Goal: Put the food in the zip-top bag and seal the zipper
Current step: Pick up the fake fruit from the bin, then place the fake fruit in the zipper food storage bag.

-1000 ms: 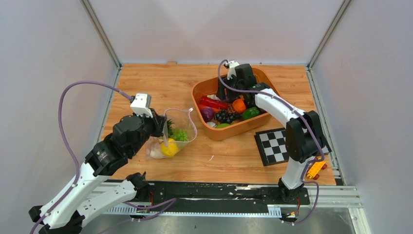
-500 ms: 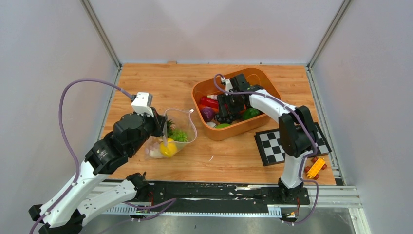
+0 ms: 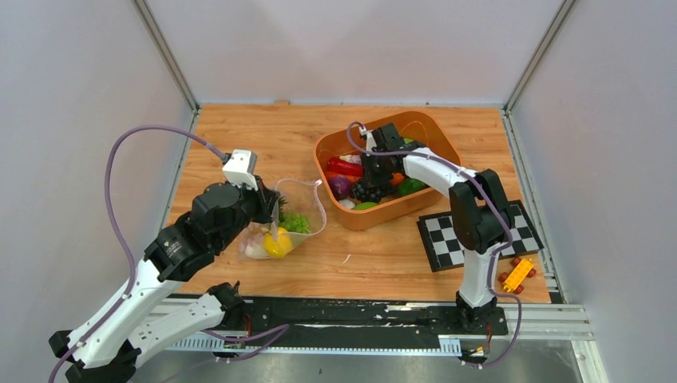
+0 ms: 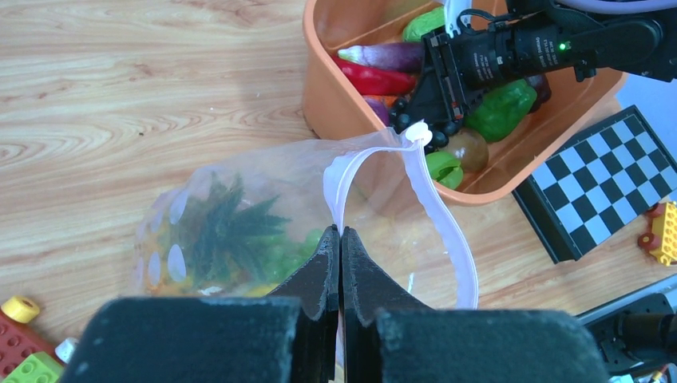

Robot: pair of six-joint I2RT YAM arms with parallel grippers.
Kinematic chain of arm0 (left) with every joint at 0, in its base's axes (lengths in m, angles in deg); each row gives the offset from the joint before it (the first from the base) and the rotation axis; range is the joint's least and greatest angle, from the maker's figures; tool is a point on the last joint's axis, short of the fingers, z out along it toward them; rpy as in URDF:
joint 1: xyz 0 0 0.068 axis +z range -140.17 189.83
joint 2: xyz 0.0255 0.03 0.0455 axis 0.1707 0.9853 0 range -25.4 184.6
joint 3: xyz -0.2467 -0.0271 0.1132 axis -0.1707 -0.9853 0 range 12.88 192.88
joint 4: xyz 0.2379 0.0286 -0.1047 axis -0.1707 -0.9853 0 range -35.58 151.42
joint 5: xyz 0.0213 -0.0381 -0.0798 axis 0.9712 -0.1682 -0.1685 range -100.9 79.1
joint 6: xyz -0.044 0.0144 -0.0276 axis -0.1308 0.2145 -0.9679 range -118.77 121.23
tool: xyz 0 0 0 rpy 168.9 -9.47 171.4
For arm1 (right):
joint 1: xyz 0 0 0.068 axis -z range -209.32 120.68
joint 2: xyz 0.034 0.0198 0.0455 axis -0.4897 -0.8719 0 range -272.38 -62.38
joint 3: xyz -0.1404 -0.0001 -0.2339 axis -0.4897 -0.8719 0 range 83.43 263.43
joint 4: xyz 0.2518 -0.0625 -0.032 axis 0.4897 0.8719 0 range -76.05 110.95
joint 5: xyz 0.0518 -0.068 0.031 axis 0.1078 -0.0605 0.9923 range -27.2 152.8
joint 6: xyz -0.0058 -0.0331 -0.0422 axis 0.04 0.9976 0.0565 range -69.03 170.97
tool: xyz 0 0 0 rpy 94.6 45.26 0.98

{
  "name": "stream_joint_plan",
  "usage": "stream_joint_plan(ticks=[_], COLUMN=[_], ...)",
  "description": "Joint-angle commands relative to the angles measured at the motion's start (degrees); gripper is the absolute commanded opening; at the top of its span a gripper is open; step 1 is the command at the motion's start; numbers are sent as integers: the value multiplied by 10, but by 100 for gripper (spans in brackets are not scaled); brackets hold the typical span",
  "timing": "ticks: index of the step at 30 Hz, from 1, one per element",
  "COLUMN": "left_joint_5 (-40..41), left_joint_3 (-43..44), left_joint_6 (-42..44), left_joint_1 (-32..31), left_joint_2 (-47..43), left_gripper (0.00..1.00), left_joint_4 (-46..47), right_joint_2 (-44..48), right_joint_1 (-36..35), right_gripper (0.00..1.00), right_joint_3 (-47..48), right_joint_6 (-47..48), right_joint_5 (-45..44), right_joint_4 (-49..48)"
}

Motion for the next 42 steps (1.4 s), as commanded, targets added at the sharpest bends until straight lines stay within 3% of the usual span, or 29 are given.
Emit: stream_joint_plan(ticks=[1, 12, 31, 42], left_joint_5=[-5, -1, -9, -17], left_joint_3=[2, -1, -7, -9], left_joint_6=[-4, -3, -6, -9], left_joint_1=[0, 0, 0, 0], left_joint_2=[1, 1, -2, 4], left_gripper=[1, 1, 1, 1], left_joint_4=[28, 27, 34, 42], right_joint_2=[51, 238, 380, 427], right_joint_1=[-3, 1, 4, 2], right_gripper=[1, 0, 0, 0], right_joint_3=[-20, -131, -213, -222], right_joint_6=[-16, -97, -143, -165], right_joint_5=[-5, 32, 104, 212], right_joint_4=[-43, -222, -350, -404])
